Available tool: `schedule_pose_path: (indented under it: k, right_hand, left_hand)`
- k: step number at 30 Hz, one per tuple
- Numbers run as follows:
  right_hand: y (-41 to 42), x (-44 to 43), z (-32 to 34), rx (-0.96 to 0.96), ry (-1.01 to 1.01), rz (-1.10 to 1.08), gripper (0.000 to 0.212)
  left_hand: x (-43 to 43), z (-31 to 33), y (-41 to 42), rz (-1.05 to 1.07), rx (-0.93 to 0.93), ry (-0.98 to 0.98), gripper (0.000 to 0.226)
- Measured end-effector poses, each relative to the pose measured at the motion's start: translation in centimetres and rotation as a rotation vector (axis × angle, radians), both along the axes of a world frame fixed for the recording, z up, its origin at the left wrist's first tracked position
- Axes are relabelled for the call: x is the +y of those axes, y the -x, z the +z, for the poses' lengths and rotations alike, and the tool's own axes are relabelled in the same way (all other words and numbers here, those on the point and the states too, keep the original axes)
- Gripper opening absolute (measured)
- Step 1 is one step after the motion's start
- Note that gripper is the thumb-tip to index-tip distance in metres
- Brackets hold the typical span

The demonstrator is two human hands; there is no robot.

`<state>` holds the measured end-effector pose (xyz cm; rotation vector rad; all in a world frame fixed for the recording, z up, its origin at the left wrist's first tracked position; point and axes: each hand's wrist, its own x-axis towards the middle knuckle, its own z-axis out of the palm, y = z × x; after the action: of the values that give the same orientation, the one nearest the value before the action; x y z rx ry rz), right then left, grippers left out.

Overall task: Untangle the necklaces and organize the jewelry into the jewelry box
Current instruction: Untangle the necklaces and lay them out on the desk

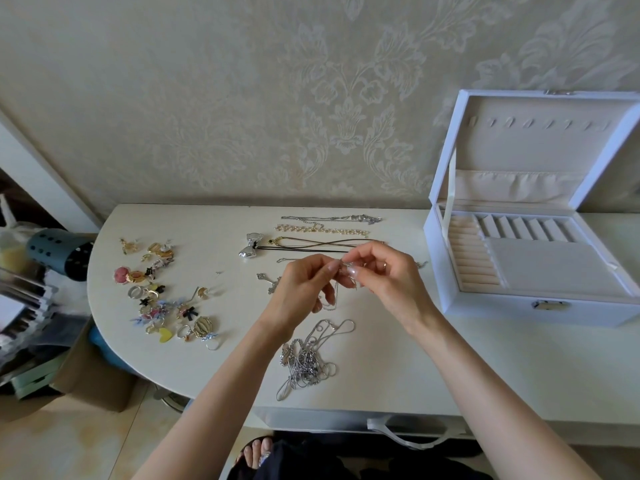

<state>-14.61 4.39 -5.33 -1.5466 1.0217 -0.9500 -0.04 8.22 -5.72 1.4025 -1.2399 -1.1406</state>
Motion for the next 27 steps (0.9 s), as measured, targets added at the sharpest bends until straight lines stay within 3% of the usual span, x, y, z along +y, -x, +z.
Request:
schedule_pose_path:
  k: [9,19,27]
  right_hand:
    - [-0.07,0.02,-0.19,0.093,0.082,-0.05,0.011]
    - [-0.1,-0.2,-0.25,0.082,0.034,-0.013,0.022]
    - [-0.04,-0.14,-0.09,0.025,-0.019,-0.044,0.011]
  left_hand:
    - [-0.12,-0.34,-0.02,0.03,-0.101,0.022,0.022]
    - [-0.26,-0.63,-0.16,0.055,-0.251,0.084,0.026]
    - [-0.23,-0.51,-0.11,0.079,-0.207,0.072,0.012]
